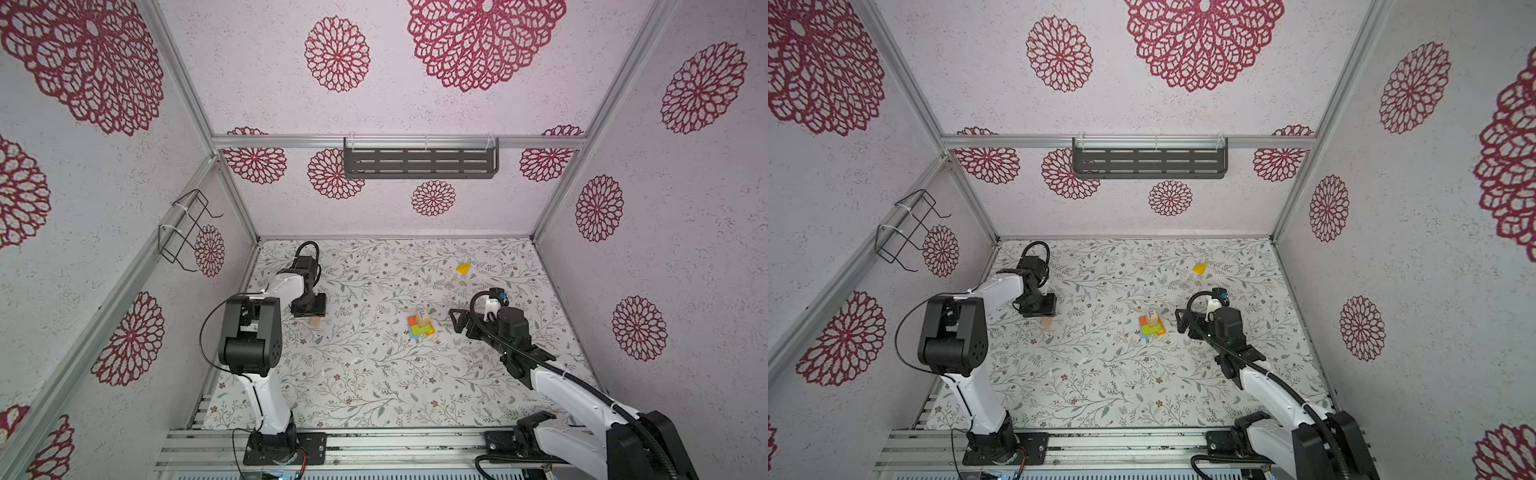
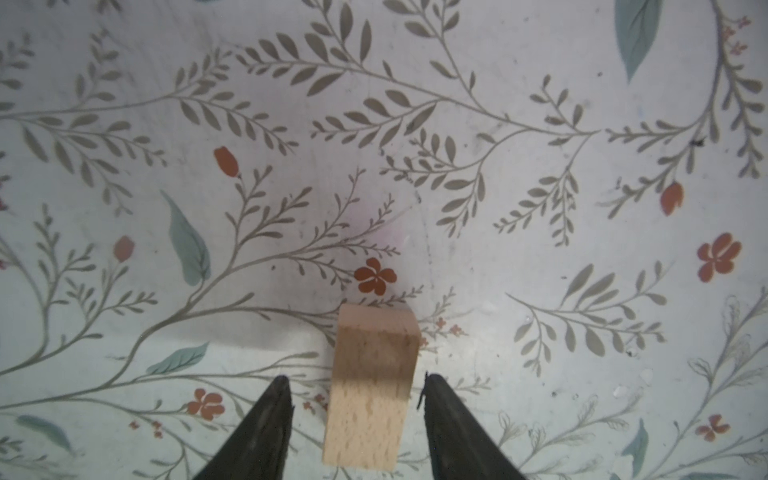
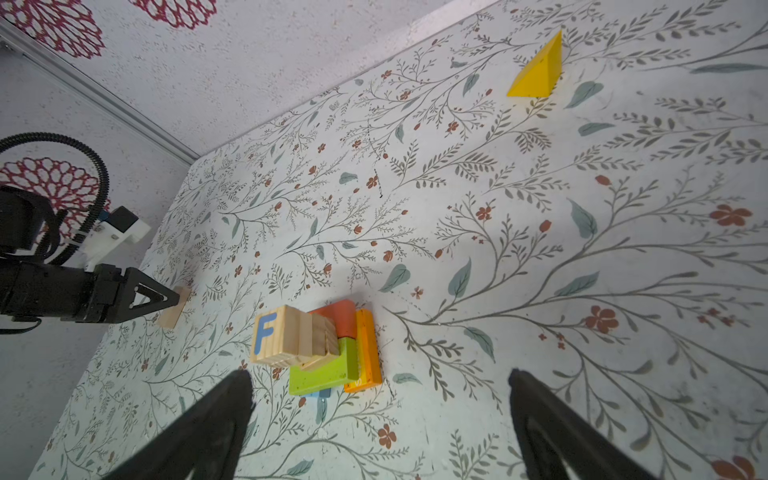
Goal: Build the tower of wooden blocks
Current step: 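Lower the left gripper and close it on the plain wooden block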
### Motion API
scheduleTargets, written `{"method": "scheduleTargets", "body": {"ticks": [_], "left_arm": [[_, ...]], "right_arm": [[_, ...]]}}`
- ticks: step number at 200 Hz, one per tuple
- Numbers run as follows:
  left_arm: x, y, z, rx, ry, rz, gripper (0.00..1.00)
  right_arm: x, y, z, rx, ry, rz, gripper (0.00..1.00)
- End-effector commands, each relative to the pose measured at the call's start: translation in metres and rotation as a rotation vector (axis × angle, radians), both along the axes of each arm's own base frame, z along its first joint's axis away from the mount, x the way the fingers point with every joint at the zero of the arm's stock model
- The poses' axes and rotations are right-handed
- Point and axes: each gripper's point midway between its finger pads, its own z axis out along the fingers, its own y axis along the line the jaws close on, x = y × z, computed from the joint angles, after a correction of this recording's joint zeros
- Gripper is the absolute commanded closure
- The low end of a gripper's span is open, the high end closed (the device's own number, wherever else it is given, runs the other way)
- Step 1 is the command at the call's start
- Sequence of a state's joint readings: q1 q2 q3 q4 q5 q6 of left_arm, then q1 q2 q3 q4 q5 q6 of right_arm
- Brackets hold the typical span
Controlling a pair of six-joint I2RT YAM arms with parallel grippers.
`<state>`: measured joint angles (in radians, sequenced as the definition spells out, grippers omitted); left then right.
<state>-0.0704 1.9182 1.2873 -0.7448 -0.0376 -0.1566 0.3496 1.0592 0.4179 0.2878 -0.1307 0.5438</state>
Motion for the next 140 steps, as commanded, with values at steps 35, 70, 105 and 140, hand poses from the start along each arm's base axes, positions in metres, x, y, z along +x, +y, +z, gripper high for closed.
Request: {"method": "scheduleTargets", "body": {"ticks": [35, 70, 105, 140], "left_arm": [[0.003, -0.008, -0.007, -0.014, 0.009, -0.036, 0.46], [0.0, -0.009, -0.01, -0.011, 0.023, -0.044, 0.46], [-0.003, -0.007, -0.011, -0.002, 0.037, -0.045, 0.64], [-0.002, -0.01, 0.0, -0.006, 0.017, -0.049, 0.73]], "right_arm": [[0.005, -0.003, 0.01, 0.015, -0.035, -0.026, 0.01], [0.005, -0.003, 0.009, 0.012, -0.033, -0.027, 0.01], [0.007, -0.002, 0.005, 0.007, -0.016, -0.023, 0.01], [0.007, -0.004, 0.005, 0.002, -0.017, -0.029, 0.01]]}}
